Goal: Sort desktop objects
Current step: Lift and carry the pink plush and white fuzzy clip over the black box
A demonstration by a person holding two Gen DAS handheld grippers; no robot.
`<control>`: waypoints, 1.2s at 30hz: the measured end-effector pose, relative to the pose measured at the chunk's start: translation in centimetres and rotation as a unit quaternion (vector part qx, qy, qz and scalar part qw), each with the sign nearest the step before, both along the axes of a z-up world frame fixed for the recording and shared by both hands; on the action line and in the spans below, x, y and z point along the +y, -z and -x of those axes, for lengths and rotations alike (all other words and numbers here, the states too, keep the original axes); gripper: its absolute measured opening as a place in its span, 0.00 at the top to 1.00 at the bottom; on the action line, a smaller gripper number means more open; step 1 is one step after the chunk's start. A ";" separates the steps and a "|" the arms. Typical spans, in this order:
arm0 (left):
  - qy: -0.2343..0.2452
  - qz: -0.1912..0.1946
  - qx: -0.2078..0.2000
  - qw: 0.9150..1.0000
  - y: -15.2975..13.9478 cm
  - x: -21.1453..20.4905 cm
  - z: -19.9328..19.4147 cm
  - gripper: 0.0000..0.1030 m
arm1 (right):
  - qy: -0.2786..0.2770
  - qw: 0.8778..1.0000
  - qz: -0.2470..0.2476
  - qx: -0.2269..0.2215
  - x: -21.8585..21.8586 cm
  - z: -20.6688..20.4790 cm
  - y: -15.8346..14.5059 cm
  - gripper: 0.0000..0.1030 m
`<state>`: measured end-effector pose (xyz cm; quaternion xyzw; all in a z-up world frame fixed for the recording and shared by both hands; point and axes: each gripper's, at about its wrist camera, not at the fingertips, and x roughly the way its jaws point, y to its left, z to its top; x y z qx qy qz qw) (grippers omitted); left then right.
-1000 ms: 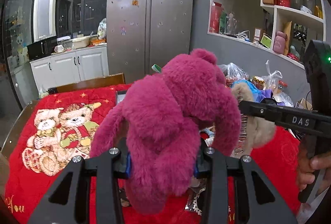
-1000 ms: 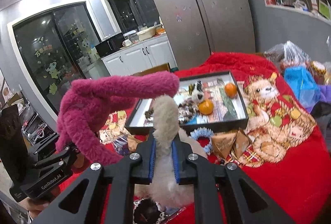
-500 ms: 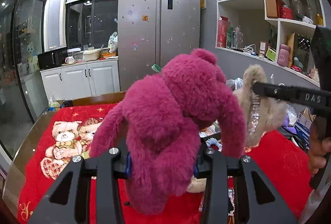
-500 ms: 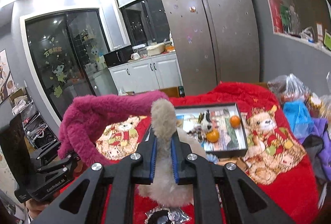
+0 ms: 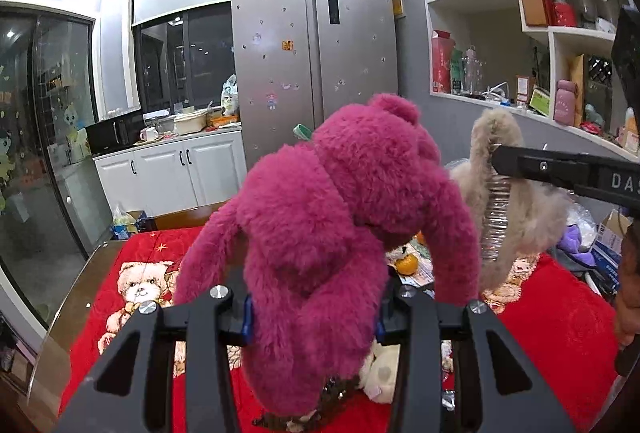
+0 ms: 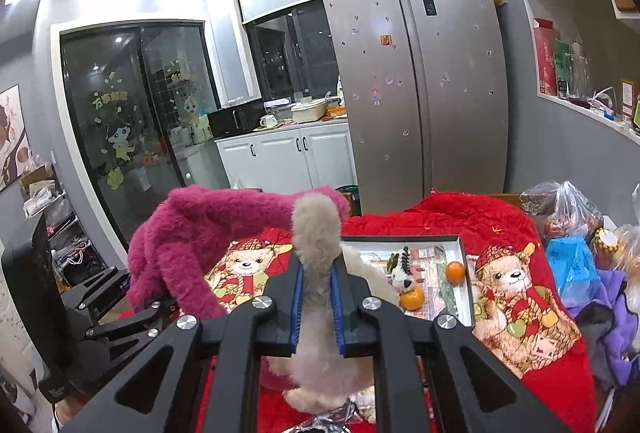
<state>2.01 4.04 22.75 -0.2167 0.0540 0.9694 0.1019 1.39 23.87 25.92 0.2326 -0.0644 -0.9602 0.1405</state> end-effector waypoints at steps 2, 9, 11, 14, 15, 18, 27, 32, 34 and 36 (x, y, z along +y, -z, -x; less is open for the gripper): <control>0.002 0.002 -0.002 1.000 0.0 0.4 0.9 0.59 | 0.004 1.000 -0.006 0.000 0.3 0.6 -0.2 0.88; 0.005 0.005 -0.016 1.000 0.6 1.9 5.6 0.59 | 0.012 1.000 -0.016 -0.003 1.0 3.4 -0.6 0.88; 0.007 0.009 -0.023 1.000 1.1 2.4 7.2 0.59 | 0.017 1.000 -0.018 -0.007 1.3 4.6 -0.5 0.88; 0.007 0.015 -0.033 0.999 2.0 3.1 9.7 0.59 | 0.017 1.000 -0.020 -0.015 1.7 6.8 0.0 0.88; 0.008 0.018 -0.038 0.999 2.4 3.4 10.7 0.59 | 0.016 0.999 -0.022 -0.018 1.7 7.5 0.2 0.88; 0.009 0.017 -0.053 0.998 3.6 4.2 13.3 0.59 | 0.015 0.999 -0.026 -0.030 2.0 10.0 1.0 0.88; -0.001 0.017 -0.099 0.995 8.9 4.7 18.9 0.59 | 0.019 0.998 -0.028 -0.053 3.4 15.2 3.8 0.88; -0.006 0.018 -0.121 0.992 11.4 4.2 19.8 0.59 | 0.029 0.995 -0.032 -0.085 3.9 17.3 6.2 0.88; -0.004 0.021 -0.122 0.992 11.9 4.0 19.8 0.59 | 0.032 0.994 -0.036 -0.095 3.9 17.9 6.8 0.88; 0.001 0.018 -0.123 0.992 12.1 3.3 19.6 0.59 | 0.034 0.994 -0.039 -0.101 3.8 18.2 7.2 0.88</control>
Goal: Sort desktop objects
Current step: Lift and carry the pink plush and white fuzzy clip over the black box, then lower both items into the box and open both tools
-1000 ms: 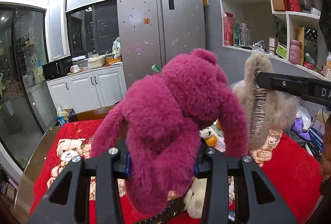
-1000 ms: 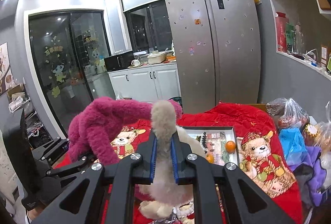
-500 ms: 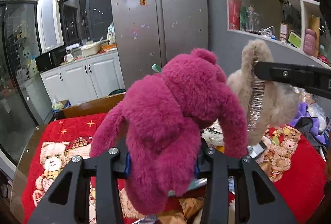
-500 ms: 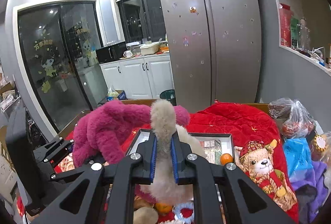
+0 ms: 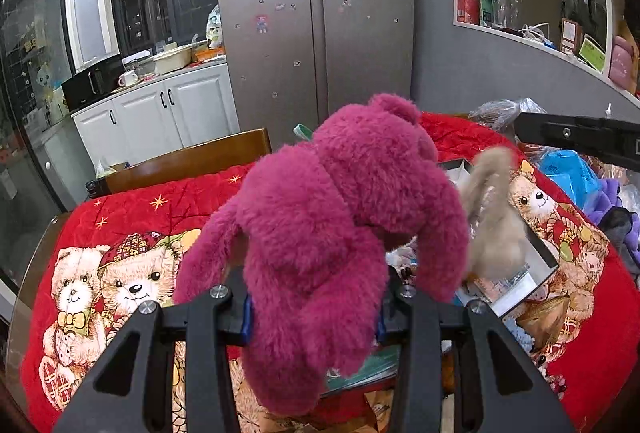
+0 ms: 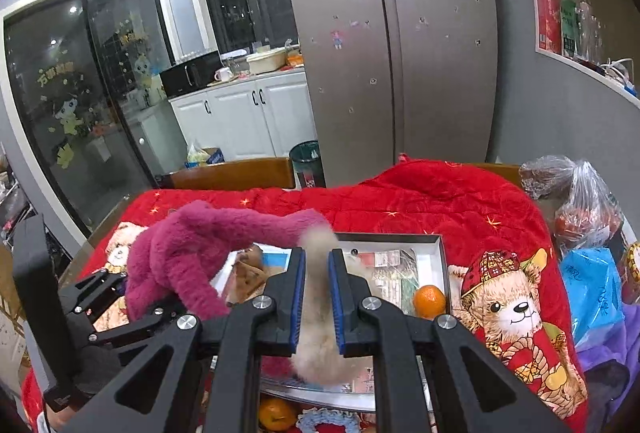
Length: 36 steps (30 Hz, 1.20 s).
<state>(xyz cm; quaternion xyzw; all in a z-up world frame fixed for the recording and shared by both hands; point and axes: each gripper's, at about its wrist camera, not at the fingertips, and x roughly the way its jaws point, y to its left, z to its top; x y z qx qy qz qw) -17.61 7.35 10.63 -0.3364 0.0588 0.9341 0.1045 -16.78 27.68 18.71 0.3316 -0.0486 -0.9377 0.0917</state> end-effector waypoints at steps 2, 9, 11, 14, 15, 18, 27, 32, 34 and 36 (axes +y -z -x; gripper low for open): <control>0.002 -0.006 -0.004 1.000 0.3 -0.4 0.0 0.59 | 0.001 1.000 -0.002 -0.002 -0.1 0.1 0.2 0.88; -0.003 -0.008 -0.018 1.000 1.1 -1.5 0.4 0.59 | -0.004 1.000 -0.006 -0.017 -0.5 0.4 1.1 0.88; -0.004 -0.006 -0.021 1.000 1.6 -1.5 0.6 0.59 | -0.008 1.000 -0.007 -0.021 -0.6 0.7 1.5 0.88; -0.003 -0.004 -0.032 0.999 2.6 -1.4 1.1 0.59 | -0.013 0.999 -0.010 -0.035 -0.8 1.2 2.5 0.88; -0.003 -0.003 -0.035 0.999 3.0 -1.3 1.2 0.59 | -0.014 0.999 -0.009 -0.040 -0.8 1.4 2.9 0.88; -0.002 0.001 -0.042 0.999 3.8 -1.1 1.5 0.59 | -0.018 0.998 -0.009 -0.062 -1.1 2.3 4.5 0.88; -0.014 0.018 -0.034 0.999 4.0 -1.1 1.6 0.22 | -0.026 0.996 0.008 -0.089 -1.1 3.4 6.6 0.67; -0.021 0.030 -0.013 0.999 2.9 -0.9 1.0 0.05 | -0.007 0.997 -0.024 -0.070 -1.7 3.1 5.9 0.44; -0.021 0.027 -0.014 0.999 2.6 -1.0 1.0 0.02 | -0.003 0.997 -0.039 -0.066 -2.2 3.0 5.7 0.39; -0.022 0.025 -0.011 0.999 2.3 -1.0 0.9 0.01 | 0.000 0.997 -0.045 -0.059 -2.5 2.9 5.4 0.35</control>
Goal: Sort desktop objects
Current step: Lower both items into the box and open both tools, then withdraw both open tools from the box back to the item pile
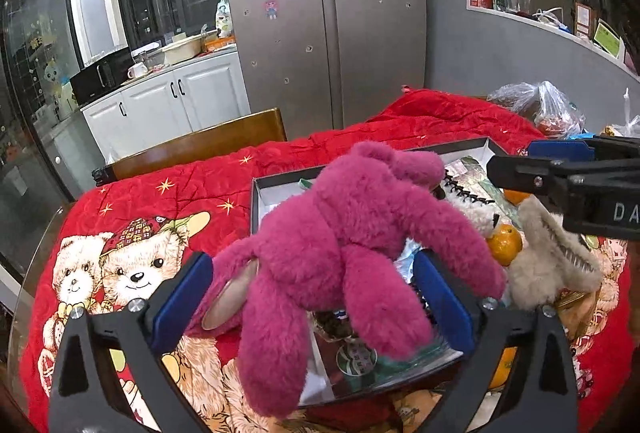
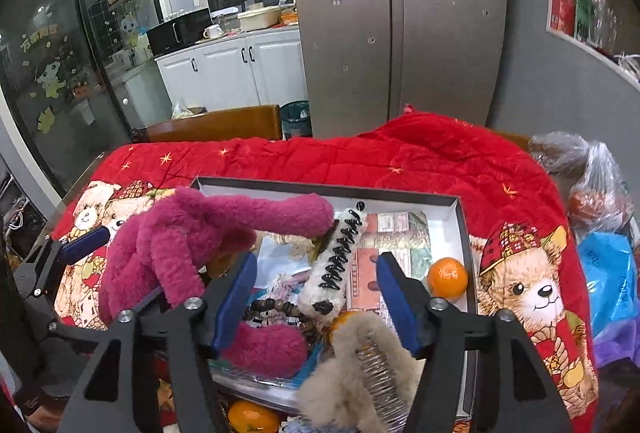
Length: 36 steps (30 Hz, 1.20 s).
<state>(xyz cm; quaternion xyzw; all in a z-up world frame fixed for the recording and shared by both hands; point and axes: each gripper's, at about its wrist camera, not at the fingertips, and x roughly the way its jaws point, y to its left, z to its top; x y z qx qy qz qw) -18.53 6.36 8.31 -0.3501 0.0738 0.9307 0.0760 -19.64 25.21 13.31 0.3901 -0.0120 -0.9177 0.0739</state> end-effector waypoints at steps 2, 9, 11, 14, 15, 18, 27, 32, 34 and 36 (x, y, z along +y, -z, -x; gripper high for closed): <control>-0.002 -0.001 0.000 1.000 -0.1 -0.1 0.0 0.01 | 0.000 1.000 -0.007 0.001 -0.2 0.1 -0.3 0.32; -0.003 -0.005 -0.002 1.000 -0.3 -0.2 -0.2 0.01 | 0.004 0.999 -0.030 0.009 -0.5 -0.1 -0.7 0.24; -0.004 -0.008 0.003 1.000 -0.7 -0.3 -0.4 0.01 | 0.003 1.000 -0.029 0.010 -0.4 -0.2 -0.7 0.24; -0.005 -0.019 0.010 1.000 -2.1 -0.7 -1.1 0.01 | 0.009 1.000 -0.021 0.015 0.2 -0.7 -1.6 0.24; -0.005 -0.021 0.013 1.000 -2.7 -0.8 -1.5 0.01 | 0.010 1.000 -0.016 0.019 0.4 -1.0 -2.1 0.24; -0.008 -0.035 0.030 0.999 -5.3 -1.4 -3.1 0.01 | 0.019 0.999 -0.010 0.047 1.2 -3.1 -4.5 0.24; -0.008 -0.052 0.087 0.995 -12.8 -3.9 -11.6 0.01 | 0.043 0.990 -0.002 0.131 2.9 -12.5 -11.3 0.18; -0.008 -0.047 0.096 0.994 -13.7 -5.5 -15.7 0.01 | 0.051 0.985 -0.014 0.162 2.6 -17.7 -12.8 0.18; -0.011 -0.051 0.090 0.995 -13.3 -6.4 -17.5 0.01 | 0.052 0.984 -0.017 0.168 2.3 -19.0 -12.7 0.17; -0.020 -0.047 0.086 0.995 -12.2 -7.0 -19.8 0.01 | 0.047 0.985 -0.017 0.164 2.0 -20.4 -12.0 0.17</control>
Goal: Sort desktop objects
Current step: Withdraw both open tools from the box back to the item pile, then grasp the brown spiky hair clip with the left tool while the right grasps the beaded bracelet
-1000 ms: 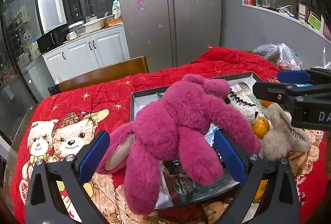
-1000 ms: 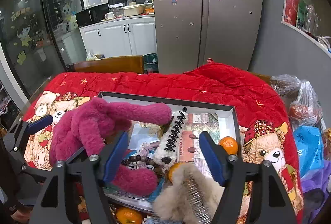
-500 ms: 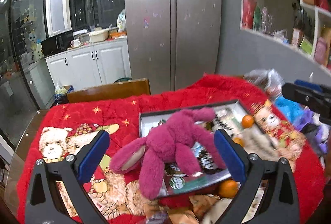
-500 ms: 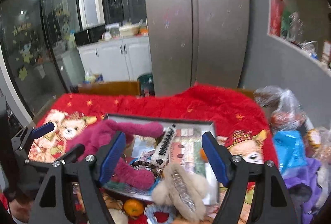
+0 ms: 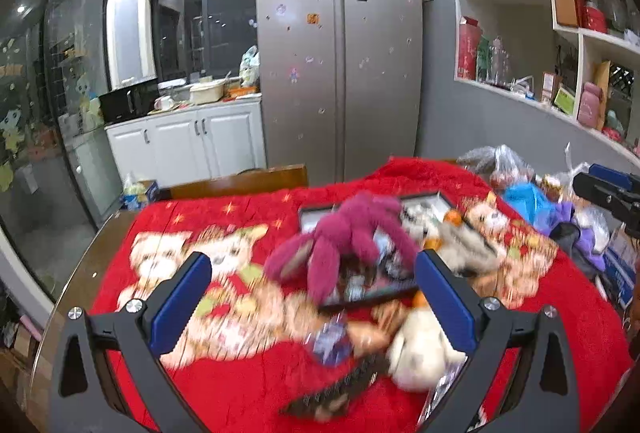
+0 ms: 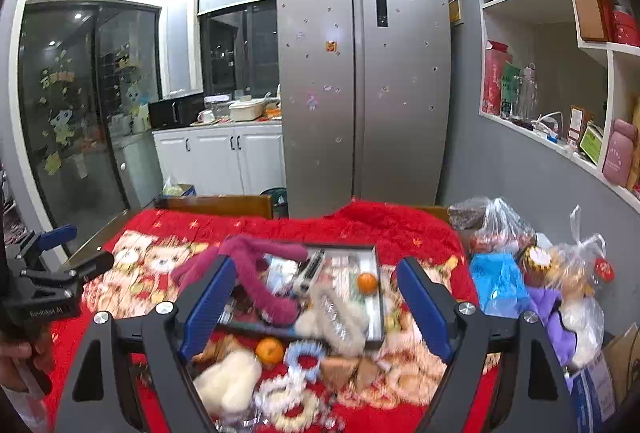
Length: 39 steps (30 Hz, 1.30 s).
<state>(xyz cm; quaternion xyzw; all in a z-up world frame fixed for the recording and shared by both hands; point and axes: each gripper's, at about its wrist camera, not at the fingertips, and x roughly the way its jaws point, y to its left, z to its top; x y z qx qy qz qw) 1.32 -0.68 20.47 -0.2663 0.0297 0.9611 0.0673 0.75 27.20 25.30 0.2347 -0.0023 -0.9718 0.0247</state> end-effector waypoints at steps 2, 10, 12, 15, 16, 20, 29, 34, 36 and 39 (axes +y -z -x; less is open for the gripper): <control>-0.008 -0.001 0.001 1.000 1.8 -0.6 -2.6 0.01 | 0.001 1.000 0.002 -0.003 -0.1 -1.6 1.0 0.17; -0.001 -0.020 -0.089 0.996 11.0 -1.7 -7.5 0.01 | -0.023 0.998 0.032 -0.050 0.1 -6.7 8.7 0.17; -0.003 -0.027 -0.097 0.995 11.6 -1.8 -7.6 0.01 | -0.005 0.997 0.019 -0.068 0.1 -6.6 9.7 0.17; 0.005 -0.040 -0.097 0.994 11.5 -1.6 -7.3 0.01 | -0.020 0.996 0.042 -0.074 0.3 -6.7 10.0 0.17; 0.004 -0.037 -0.095 0.995 11.5 -1.5 -7.2 0.01 | -0.023 0.996 0.041 -0.074 0.4 -6.8 10.0 0.17; 0.005 -0.017 -0.093 0.995 11.9 -0.7 -6.3 0.01 | -0.005 0.997 0.020 -0.079 0.9 -6.9 10.4 0.17; 0.014 -0.025 -0.117 0.993 13.0 -0.4 -3.1 0.01 | -0.001 0.993 0.033 -0.115 3.3 -5.4 13.0 0.17; 0.019 -0.015 -0.120 0.992 13.3 -0.2 -1.6 0.01 | 0.002 0.993 0.018 -0.118 4.2 -4.2 14.5 0.17; 0.024 -0.008 -0.125 0.992 13.7 0.2 -0.9 0.01 | 0.005 0.991 0.000 -0.132 4.3 -3.3 15.6 0.17; 0.034 -0.003 -0.135 0.990 14.5 0.7 0.2 0.01 | 0.000 0.988 -0.002 -0.154 4.4 -2.0 17.1 0.17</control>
